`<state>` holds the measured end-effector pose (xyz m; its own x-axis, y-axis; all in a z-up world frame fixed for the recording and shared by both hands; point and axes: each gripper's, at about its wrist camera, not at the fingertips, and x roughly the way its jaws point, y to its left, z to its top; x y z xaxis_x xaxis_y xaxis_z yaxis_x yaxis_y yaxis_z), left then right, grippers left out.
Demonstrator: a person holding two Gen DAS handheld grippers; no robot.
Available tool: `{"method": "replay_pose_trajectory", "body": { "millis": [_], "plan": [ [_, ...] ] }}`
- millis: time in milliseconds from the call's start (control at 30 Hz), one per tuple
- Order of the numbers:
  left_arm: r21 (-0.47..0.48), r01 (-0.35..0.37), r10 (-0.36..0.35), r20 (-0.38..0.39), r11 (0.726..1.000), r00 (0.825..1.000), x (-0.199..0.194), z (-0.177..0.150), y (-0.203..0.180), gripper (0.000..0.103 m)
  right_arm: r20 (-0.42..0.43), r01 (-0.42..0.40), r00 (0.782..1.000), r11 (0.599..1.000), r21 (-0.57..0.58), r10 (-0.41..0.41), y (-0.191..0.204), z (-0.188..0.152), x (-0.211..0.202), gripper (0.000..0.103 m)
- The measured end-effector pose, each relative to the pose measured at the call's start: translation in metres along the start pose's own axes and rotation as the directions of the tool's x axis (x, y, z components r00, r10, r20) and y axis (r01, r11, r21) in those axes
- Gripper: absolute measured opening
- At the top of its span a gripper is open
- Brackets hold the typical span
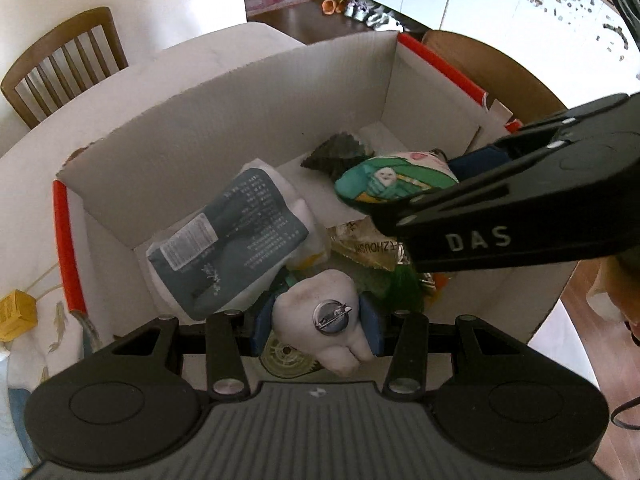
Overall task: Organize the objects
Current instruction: 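Open the left gripper to drop the tooth while the right drops the doll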
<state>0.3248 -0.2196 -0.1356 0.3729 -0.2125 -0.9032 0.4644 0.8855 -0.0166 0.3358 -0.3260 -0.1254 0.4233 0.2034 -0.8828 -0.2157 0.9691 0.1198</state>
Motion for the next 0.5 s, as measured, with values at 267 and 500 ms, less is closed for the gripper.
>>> {"method": "replay_pose_trajectory", "body": {
  "millis": [267,500],
  "plan": [
    [-0.010,-0.007,0.006,-0.053,1.000,0.999,0.010,0.002,0.004,0.046,-0.009,-0.001,1.000,1.000,-0.009,0.001,-0.002,0.002,0.008,0.057],
    [-0.006,-0.020,0.020,-0.080,1.000,0.997,0.012,0.006,0.005,0.048,-0.011,-0.010,1.000,1.000,-0.013,0.010,-0.004,0.003,0.007,0.059]
  ]
}}
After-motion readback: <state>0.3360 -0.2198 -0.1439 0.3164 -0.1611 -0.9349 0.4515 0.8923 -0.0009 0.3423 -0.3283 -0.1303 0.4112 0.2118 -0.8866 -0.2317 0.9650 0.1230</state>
